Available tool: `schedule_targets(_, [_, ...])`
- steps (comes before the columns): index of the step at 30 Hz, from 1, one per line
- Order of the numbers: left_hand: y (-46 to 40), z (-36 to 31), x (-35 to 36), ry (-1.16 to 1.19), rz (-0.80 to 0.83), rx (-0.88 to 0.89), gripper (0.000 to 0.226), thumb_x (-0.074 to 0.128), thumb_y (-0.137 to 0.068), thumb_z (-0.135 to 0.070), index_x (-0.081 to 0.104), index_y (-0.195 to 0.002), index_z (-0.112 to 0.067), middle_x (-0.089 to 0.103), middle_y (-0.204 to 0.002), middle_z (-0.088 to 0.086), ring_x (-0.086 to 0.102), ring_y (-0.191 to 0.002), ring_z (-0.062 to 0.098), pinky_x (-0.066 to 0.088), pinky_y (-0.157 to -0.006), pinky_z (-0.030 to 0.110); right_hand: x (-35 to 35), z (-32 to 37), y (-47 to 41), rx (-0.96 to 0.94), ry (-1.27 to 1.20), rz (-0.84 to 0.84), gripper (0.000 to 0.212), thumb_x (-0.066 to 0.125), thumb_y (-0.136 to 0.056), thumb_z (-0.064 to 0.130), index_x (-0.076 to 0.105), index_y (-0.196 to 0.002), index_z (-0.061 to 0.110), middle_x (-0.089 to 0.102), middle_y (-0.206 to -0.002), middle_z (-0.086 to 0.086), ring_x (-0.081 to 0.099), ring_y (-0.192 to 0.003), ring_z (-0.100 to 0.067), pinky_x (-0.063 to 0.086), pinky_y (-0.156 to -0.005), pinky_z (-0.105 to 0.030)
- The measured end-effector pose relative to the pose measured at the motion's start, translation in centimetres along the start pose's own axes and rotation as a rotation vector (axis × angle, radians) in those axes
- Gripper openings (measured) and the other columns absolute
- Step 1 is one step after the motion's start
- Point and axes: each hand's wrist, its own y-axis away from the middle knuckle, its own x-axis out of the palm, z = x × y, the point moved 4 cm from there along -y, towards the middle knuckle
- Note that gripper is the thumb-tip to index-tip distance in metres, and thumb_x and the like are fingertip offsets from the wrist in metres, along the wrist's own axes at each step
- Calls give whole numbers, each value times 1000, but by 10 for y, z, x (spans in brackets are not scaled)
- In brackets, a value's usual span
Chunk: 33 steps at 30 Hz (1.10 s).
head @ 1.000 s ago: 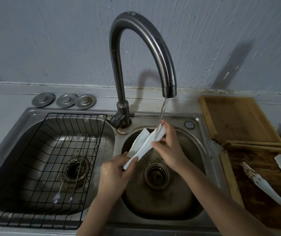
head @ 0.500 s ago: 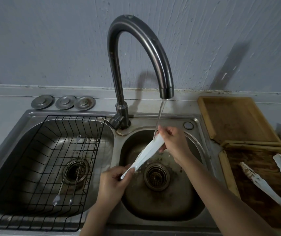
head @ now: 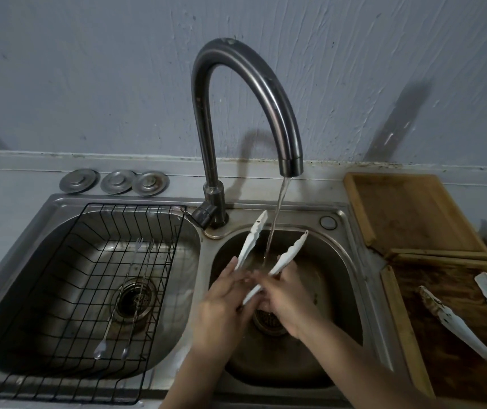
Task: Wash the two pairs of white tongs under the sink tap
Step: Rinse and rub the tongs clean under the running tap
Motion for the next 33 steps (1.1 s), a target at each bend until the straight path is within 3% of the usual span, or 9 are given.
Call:
schedule_targets(4, [-6,1,-3,332,-76,-388,48,75,-76,-12,58,-119,-28,53,-131,-4,48,-126,2,40,-100,13,-15,14,-5,61,-100,2,11,42,-97,11,43,-104,19,67,-107,-22,69,-84,-37,58,-72,-50])
schedule_targets(7, [-10,8,8,876,69,-834,53,67,-82,-5,47,-129,-16,67,-109,-1,69,-91,2,54,-72,16,-26,24,-9,70,-56,4,22,36,-99,15,41,-119,8,64,-105,-25,69,-77,-33,57,-69,-48])
schedule_targets(10, [-20,2,14,1003,281,-800,36,64,-82,1,60,-118,-1,73,-79,3,70,-71,11,52,-58,18,-29,20,-10,69,102,-7,31,36,-99,21,50,-117,-1,66,-100,-24,68,-83,-33,55,-76,-49])
schedule_targets(12, [-28,-1,15,1031,274,-808,31,66,-81,2,66,-111,-2,75,-82,7,72,-76,16,54,-62,20,-29,19,-8,61,134,-3,38,36,-99,24,57,-114,-3,68,-100,-24,68,-89,-34,54,-84,-48])
schedule_targets(15, [-34,1,21,950,241,-801,27,70,-79,0,68,-105,-5,75,-95,14,72,-84,25,58,-66,28,-26,16,-1,95,60,102,48,29,-99,39,62,-112,7,72,-91,-15,70,-81,-26,56,-65,-36])
schedule_targets(19, [-39,6,32,779,145,-846,14,74,-77,-7,70,-90,-8,74,-73,3,70,-64,13,52,-59,25,-28,7,6,87,305,88,56,25,-91,60,64,-103,22,68,-71,-1,61,-62,-15,47,-50,-25])
schedule_targets(23, [-45,6,43,926,61,-988,8,67,-84,-12,69,-80,-5,68,-64,9,62,-53,15,51,-51,27,-27,13,0,-135,558,-18,39,28,-95,49,58,-89,25,55,-56,6,50,-49,-8,38,-50,-25])
schedule_targets(26, [-49,9,42,1057,24,-1047,25,53,-95,-16,69,-83,-2,69,-64,12,65,-53,17,54,-49,27,-22,30,-5,-336,839,-63,34,28,-99,38,53,-78,29,58,-67,6,55,-63,-7,39,-61,-27])
schedule_targets(33, [-46,12,40,1079,57,-1029,23,57,-92,-15,63,-73,-3,69,-58,9,66,-51,17,52,-46,22,-15,35,-5,-344,1037,6,31,28,-99,35,45,-74,34,54,-68,8,53,-61,-4,35,-53,-21])
